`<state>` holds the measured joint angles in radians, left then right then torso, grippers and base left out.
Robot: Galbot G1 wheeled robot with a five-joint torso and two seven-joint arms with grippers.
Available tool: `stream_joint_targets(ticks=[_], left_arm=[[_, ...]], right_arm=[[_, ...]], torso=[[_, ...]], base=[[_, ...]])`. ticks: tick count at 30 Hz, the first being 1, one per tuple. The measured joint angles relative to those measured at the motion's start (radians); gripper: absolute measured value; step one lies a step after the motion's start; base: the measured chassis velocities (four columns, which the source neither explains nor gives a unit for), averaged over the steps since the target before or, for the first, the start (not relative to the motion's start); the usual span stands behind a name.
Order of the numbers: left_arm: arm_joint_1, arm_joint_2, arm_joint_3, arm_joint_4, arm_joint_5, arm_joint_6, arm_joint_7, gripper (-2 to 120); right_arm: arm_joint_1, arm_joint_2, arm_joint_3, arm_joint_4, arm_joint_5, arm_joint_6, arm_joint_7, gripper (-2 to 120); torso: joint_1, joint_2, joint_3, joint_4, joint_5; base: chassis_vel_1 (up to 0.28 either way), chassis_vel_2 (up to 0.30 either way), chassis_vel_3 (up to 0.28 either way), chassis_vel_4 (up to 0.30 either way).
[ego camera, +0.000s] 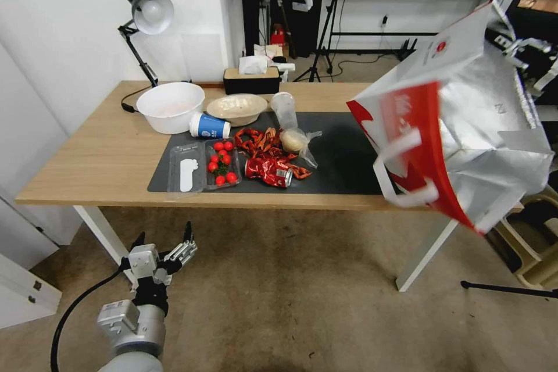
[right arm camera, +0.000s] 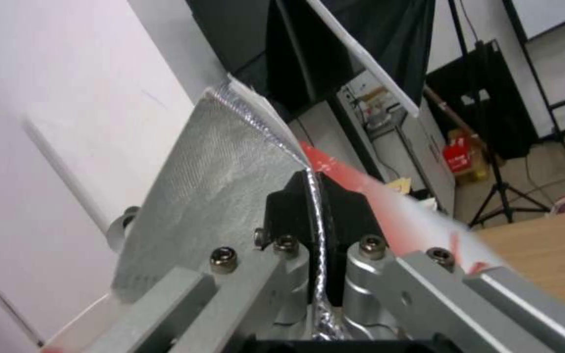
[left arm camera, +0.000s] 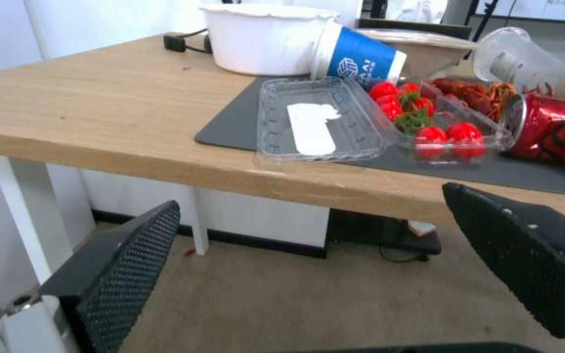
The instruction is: Pick up the food delivery bag from the floor and place it on the table.
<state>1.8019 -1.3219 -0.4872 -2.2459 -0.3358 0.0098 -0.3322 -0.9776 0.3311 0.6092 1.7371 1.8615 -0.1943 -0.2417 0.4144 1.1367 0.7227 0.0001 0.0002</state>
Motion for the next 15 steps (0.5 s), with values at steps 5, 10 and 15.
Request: stream_joint_targets(ticks=[5, 10, 15], left_arm=[[0.002, 0.000, 0.000, 0.004, 0.005, -0.004, 0.000, 100], [0.002, 0.000, 0.001, 0.008, 0.011, -0.009, 0.000, 100], [0.002, -0.001, 0.008, 0.015, 0.019, -0.011, 0.000, 100]], right_arm=[[0.060, 0.017, -0.055, -0.013, -0.001, -0.009, 0.004, 0], [0.128, 0.044, -0.109, -0.029, -0.010, -0.011, 0.030, 0], [0.128, 0.054, -0.111, -0.036, -0.013, -0.015, 0.045, 0]], torso=[[0.000, 0.000, 0.000, -0.0002, -0.0002], [0.000, 0.000, 0.000, 0.0001, -0.0003], [0.000, 0.000, 0.000, -0.0001, -0.0003]], base=[[0.000, 0.000, 0.000, 0.000], [0.000, 0.000, 0.000, 0.000], [0.000, 0.000, 0.000, 0.000]])
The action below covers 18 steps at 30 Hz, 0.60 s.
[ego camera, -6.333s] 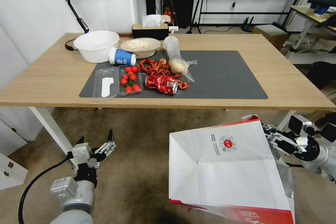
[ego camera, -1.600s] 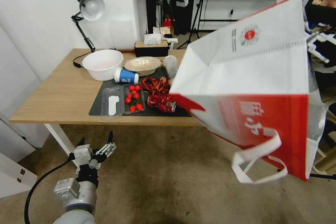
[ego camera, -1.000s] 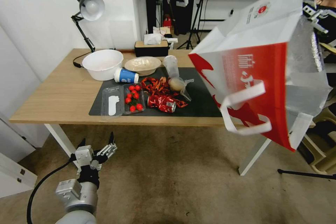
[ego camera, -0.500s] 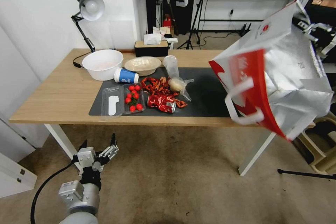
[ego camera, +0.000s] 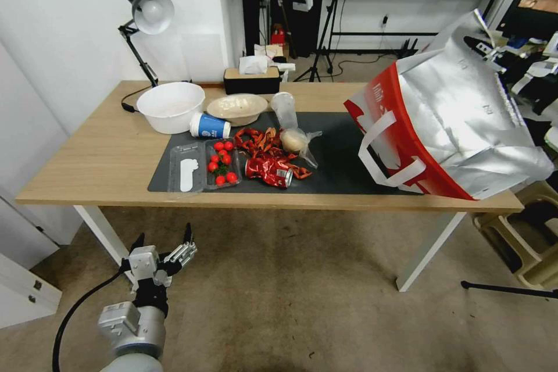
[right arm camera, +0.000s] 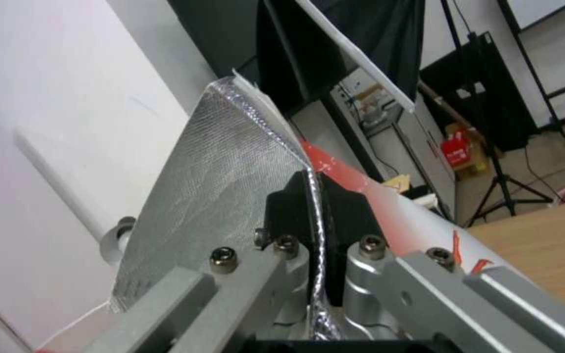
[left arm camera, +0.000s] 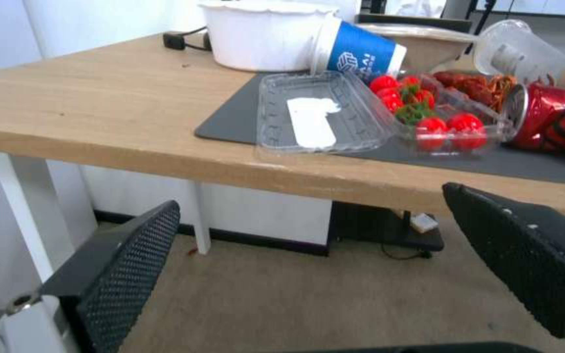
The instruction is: Pick up the food delivery bag from the floor and place it on the table.
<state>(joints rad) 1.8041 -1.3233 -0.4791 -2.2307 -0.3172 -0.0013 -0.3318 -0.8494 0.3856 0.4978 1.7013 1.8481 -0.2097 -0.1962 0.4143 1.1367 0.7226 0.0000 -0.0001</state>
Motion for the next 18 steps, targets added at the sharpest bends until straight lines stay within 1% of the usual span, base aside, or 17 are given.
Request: stream_joint_targets(ticks=[14, 15, 17, 18], left_arm=[[0.001, -0.003, 0.004, 0.005, 0.005, -0.005, -0.002, 100], [0.002, -0.003, 0.004, 0.006, 0.007, -0.006, -0.002, 100], [0.003, -0.005, 0.004, 0.006, 0.009, -0.007, -0.003, 100], [0.003, -0.005, 0.004, 0.006, 0.009, -0.007, -0.003, 100]], right_arm=[[-0.012, 0.001, 0.008, -0.029, -0.028, -0.005, -0.035, 0], [-0.010, 0.002, 0.008, -0.030, -0.034, -0.001, -0.035, 1], [-0.004, 0.003, 0.003, -0.033, -0.046, 0.005, -0.045, 10], [-0.004, 0.003, 0.003, -0.033, -0.046, 0.005, -0.045, 10]], torso=[[0.000, 0.000, 0.000, 0.0000, 0.0001], [0.000, 0.000, 0.000, 0.0000, 0.0001], [0.000, 0.000, 0.000, 0.0000, 0.0001], [0.000, 0.000, 0.000, 0.0000, 0.0001]], base=[[0.000, 0.000, 0.000, 0.000], [0.000, 0.000, 0.000, 0.000], [0.000, 0.000, 0.000, 0.000], [0.000, 0.000, 0.000, 0.000]])
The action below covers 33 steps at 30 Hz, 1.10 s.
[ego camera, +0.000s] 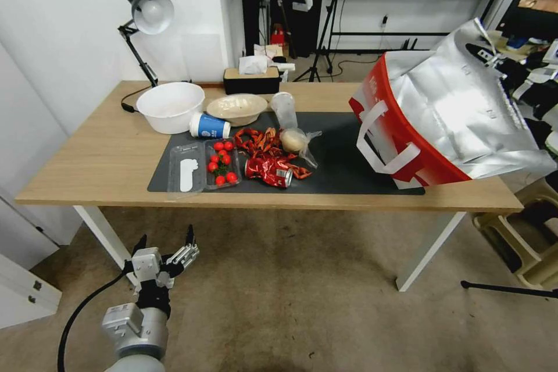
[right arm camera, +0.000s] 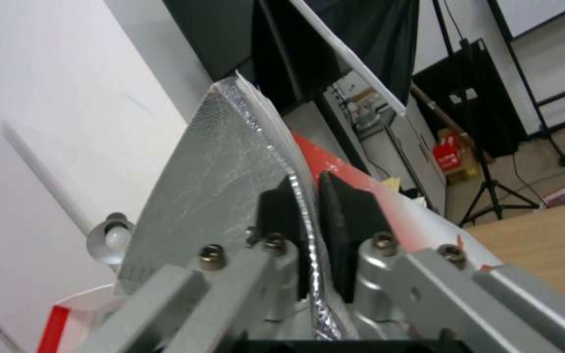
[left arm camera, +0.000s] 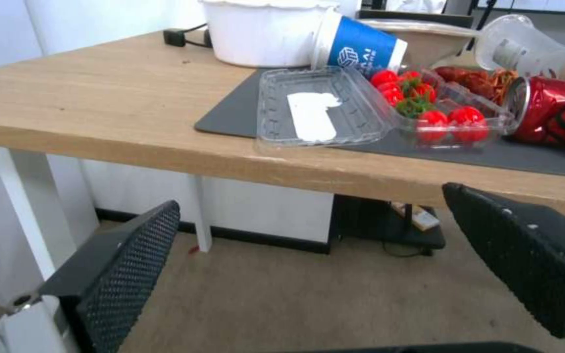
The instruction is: Pick up the food delivery bag from the floor and place it on the table.
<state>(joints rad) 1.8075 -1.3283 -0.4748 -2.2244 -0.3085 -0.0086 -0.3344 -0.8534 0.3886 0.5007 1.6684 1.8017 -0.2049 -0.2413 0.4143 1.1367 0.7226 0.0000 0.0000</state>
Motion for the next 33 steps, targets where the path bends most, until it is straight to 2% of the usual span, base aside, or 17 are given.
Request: stream_joint_targets(ticks=[2, 3, 4, 6, 8, 9, 12, 15, 17, 19, 21, 24, 33], left_arm=[[0.000, -0.001, 0.001, 0.000, 0.001, -0.001, 0.000, 100], [0.000, -0.001, 0.001, 0.000, 0.001, -0.001, 0.000, 100], [0.000, -0.001, 0.001, 0.000, 0.001, -0.001, 0.000, 100], [0.000, -0.002, 0.002, 0.000, 0.001, -0.002, -0.002, 100], [0.000, -0.002, 0.002, 0.000, 0.001, -0.002, -0.002, 100], [0.000, -0.002, 0.002, 0.001, 0.001, -0.002, -0.003, 100], [0.000, -0.002, 0.002, 0.001, 0.001, -0.002, -0.004, 100], [-0.001, -0.002, 0.003, 0.003, 0.002, -0.003, -0.007, 100], [-0.001, -0.002, 0.003, 0.003, 0.002, -0.003, -0.007, 100], [-0.001, -0.002, 0.003, 0.003, 0.002, -0.003, -0.008, 100], [-0.001, -0.002, 0.003, 0.003, 0.002, -0.003, -0.008, 100], [0.001, -0.004, 0.004, 0.003, 0.004, -0.006, -0.008, 100], [0.001, -0.004, 0.006, 0.006, 0.005, -0.008, -0.010, 100]], right_arm=[[0.008, 0.001, -0.006, -0.002, -0.009, 0.002, -0.008, 14], [0.011, 0.001, -0.008, -0.003, -0.011, 0.003, -0.011, 21], [0.011, 0.001, -0.008, -0.003, -0.011, 0.003, -0.011, 21], [0.024, 0.001, -0.018, -0.006, -0.017, 0.006, -0.019, 30], [0.025, 0.001, -0.019, -0.006, -0.018, 0.007, -0.019, 30], [0.030, 0.001, -0.024, -0.007, -0.022, 0.009, -0.020, 41], [0.034, 0.001, -0.028, -0.008, -0.025, 0.010, -0.022, 42], [0.069, 0.004, -0.060, -0.016, -0.051, 0.017, -0.033, 68], [0.076, 0.005, -0.067, -0.017, -0.057, 0.018, -0.035, 69], [0.098, 0.007, -0.088, -0.020, -0.078, 0.021, -0.041, 79], [0.098, 0.007, -0.088, -0.020, -0.078, 0.021, -0.041, 79], [0.127, 0.015, -0.115, -0.026, -0.118, 0.024, -0.044, 98], [0.100, 0.004, -0.098, -0.011, -0.152, 0.023, -0.043, 100]], torso=[[0.000, 0.000, 0.000, -0.0001, 0.0000], [0.000, 0.000, 0.000, -0.0001, 0.0000], [0.000, 0.000, 0.000, -0.0001, 0.0000], [0.000, 0.000, 0.000, 0.0000, 0.0000], [0.000, 0.000, 0.000, -0.0001, -0.0001], [0.000, 0.000, 0.000, -0.0001, -0.0001], [0.000, 0.000, 0.000, -0.0001, -0.0001], [0.000, 0.000, 0.000, 0.0000, 0.0001], [0.000, 0.000, 0.000, 0.0000, 0.0001], [0.000, 0.000, 0.000, 0.0001, -0.0001], [0.000, 0.000, 0.000, 0.0001, -0.0001], [0.000, 0.000, 0.000, 0.0001, 0.0000], [0.000, 0.000, 0.000, -0.0001, 0.0000]], base=[[0.000, 0.000, 0.000, 0.000], [0.000, 0.000, 0.000, 0.000], [0.000, 0.000, 0.000, 0.000], [0.000, 0.000, 0.000, 0.000], [0.000, 0.000, 0.000, 0.000], [0.000, 0.000, 0.000, 0.000], [0.000, 0.000, 0.000, 0.000], [0.000, 0.000, 0.000, 0.000], [0.000, 0.000, 0.000, 0.000], [0.000, 0.000, 0.000, 0.000], [0.000, 0.000, 0.000, 0.000], [0.000, 0.000, 0.000, 0.000], [0.000, 0.000, 0.000, 0.000]])
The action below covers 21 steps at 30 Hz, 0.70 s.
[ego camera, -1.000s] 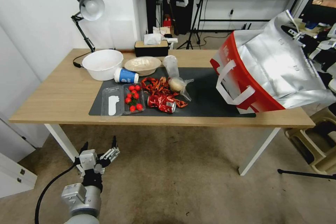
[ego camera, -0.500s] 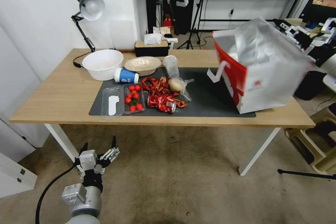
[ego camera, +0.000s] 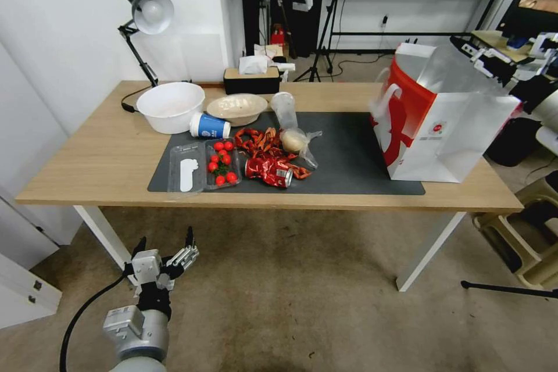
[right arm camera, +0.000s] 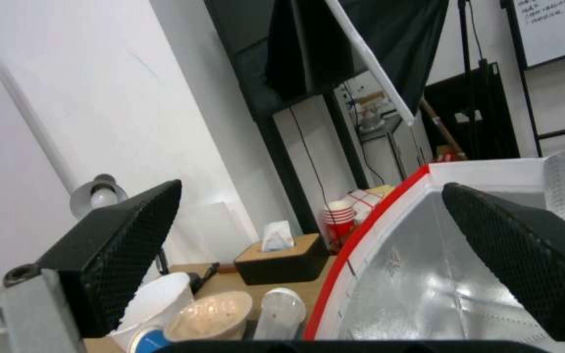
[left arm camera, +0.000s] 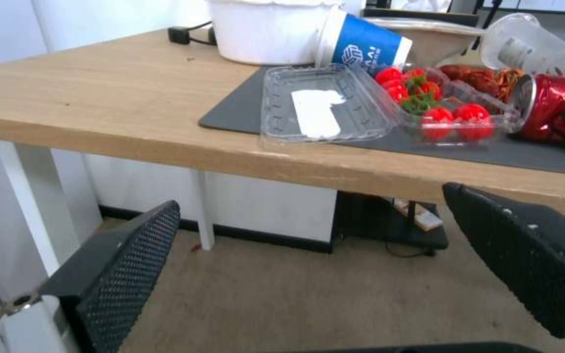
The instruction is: Pick up the food delivery bag from the floor and place it on the table.
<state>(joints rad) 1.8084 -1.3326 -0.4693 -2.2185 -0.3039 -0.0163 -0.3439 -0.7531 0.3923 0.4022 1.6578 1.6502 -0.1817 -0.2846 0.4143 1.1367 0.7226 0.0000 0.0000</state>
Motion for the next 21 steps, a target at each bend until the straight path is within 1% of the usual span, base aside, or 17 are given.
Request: stream_joint_targets(ticks=[11, 13, 14, 16, 17, 19, 20, 21], left_arm=[[0.000, 0.003, -0.006, -0.010, -0.008, 0.001, 0.000, 100], [0.000, 0.004, -0.007, -0.013, -0.009, 0.002, 0.000, 100], [0.000, 0.004, -0.007, -0.013, -0.009, 0.002, 0.000, 100], [0.001, 0.005, -0.008, -0.016, -0.009, 0.004, 0.000, 100], [0.001, 0.005, -0.008, -0.016, -0.009, 0.004, 0.000, 100], [0.002, 0.006, -0.009, -0.020, -0.010, 0.006, 0.001, 100], [0.002, 0.006, -0.009, -0.020, -0.010, 0.006, 0.001, 100], [0.002, 0.006, -0.009, -0.021, -0.010, 0.007, 0.001, 100]], right_arm=[[-0.028, 0.000, 0.021, 0.023, -0.025, -0.002, 0.009, 100], [-0.066, -0.003, 0.054, 0.048, -0.036, 0.002, 0.010, 100], [-0.066, -0.003, 0.054, 0.048, -0.036, 0.002, 0.010, 100], [-0.136, -0.008, 0.109, 0.083, -0.067, 0.016, 0.009, 100], [-0.136, -0.008, 0.109, 0.083, -0.067, 0.016, 0.009, 100], [-0.202, -0.011, 0.151, 0.119, -0.115, 0.037, 0.003, 100], [-0.202, -0.011, 0.151, 0.119, -0.115, 0.037, 0.003, 100], [-0.239, -0.013, 0.173, 0.146, -0.151, 0.056, 0.002, 100]], torso=[[0.000, 0.000, 0.000, 0.0001, 0.0000], [0.000, 0.000, 0.000, 0.0002, -0.0001], [0.000, 0.000, 0.000, 0.0002, -0.0001], [0.000, 0.000, 0.000, 0.0002, 0.0001], [0.000, 0.000, 0.000, 0.0002, 0.0001], [0.000, 0.000, 0.000, -0.0003, -0.0001], [0.000, 0.000, 0.000, -0.0003, -0.0001], [0.000, 0.000, 0.000, -0.0001, 0.0004]], base=[[0.000, 0.000, 0.000, 0.000], [0.000, 0.000, 0.000, 0.000], [0.000, 0.000, 0.000, 0.000], [0.000, 0.000, 0.000, 0.000], [0.000, 0.000, 0.000, 0.000], [0.000, 0.000, 0.000, 0.000], [0.000, 0.000, 0.000, 0.000], [0.000, 0.000, 0.000, 0.000]])
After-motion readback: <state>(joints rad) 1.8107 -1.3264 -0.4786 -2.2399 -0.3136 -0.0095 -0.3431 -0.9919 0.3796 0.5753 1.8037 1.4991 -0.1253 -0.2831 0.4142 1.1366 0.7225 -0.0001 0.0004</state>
